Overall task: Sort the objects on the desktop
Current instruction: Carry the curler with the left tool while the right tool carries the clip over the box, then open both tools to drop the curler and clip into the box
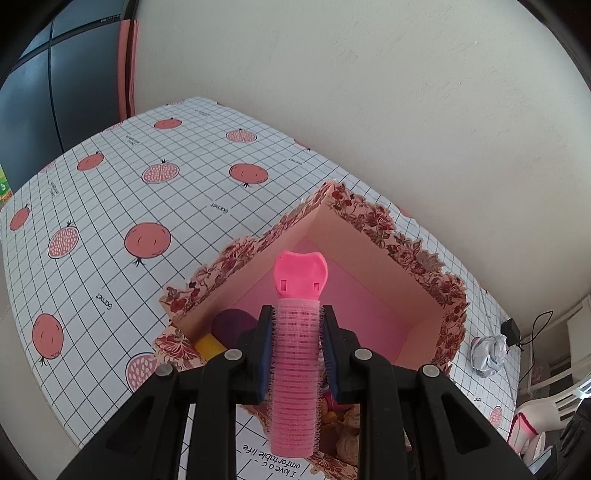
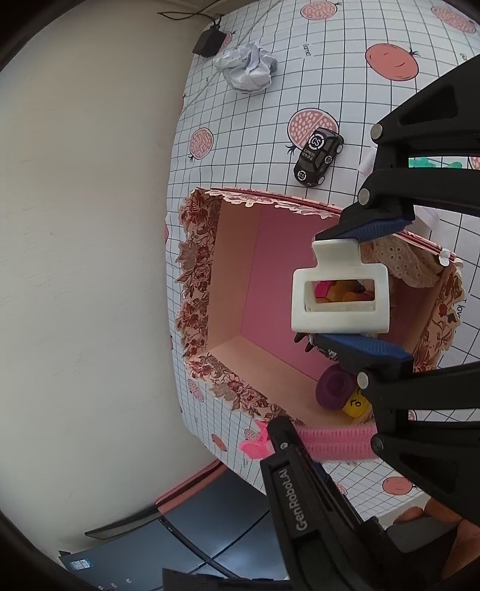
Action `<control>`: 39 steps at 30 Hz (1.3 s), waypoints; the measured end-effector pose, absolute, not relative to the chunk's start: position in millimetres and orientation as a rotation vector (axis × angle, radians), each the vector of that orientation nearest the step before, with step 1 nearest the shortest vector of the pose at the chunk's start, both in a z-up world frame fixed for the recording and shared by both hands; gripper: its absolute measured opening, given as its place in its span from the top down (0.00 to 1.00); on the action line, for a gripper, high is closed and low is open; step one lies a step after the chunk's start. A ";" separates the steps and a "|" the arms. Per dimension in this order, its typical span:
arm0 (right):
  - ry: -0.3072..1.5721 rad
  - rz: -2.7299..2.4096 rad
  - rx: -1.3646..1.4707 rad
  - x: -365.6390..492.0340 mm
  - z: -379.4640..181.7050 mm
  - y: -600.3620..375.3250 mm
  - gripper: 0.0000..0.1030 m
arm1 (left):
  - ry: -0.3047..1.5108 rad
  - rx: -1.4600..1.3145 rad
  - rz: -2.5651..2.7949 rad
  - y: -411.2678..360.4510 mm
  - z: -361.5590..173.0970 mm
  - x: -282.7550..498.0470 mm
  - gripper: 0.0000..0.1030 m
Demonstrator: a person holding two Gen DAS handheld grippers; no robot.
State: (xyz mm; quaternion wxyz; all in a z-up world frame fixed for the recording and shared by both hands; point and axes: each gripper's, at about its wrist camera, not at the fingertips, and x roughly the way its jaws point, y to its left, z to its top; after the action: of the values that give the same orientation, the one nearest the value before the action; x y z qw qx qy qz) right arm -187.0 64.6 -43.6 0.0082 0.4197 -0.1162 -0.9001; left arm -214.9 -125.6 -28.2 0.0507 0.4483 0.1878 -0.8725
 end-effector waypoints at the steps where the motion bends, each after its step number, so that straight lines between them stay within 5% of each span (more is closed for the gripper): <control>1: -0.364 -2.811 1.317 -187.7 -45.0 64.5 0.53 | 0.566 1.373 -2.651 -124.8 -30.0 -215.8 0.75; 17: -0.361 -2.809 1.321 -190.0 -46.8 63.5 0.52 | 0.554 1.413 -2.616 -122.9 -37.5 -219.4 0.74; 39: -0.386 -2.826 1.244 -182.9 -28.9 64.8 0.40 | 0.576 1.333 -2.623 -134.5 -18.1 -211.2 0.47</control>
State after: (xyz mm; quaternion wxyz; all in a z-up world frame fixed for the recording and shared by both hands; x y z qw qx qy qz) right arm -182.9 64.8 -28.9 0.0148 0.3998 -0.1239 -0.9081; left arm -211.2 -134.5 -18.1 0.0715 0.4435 0.1917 -0.8726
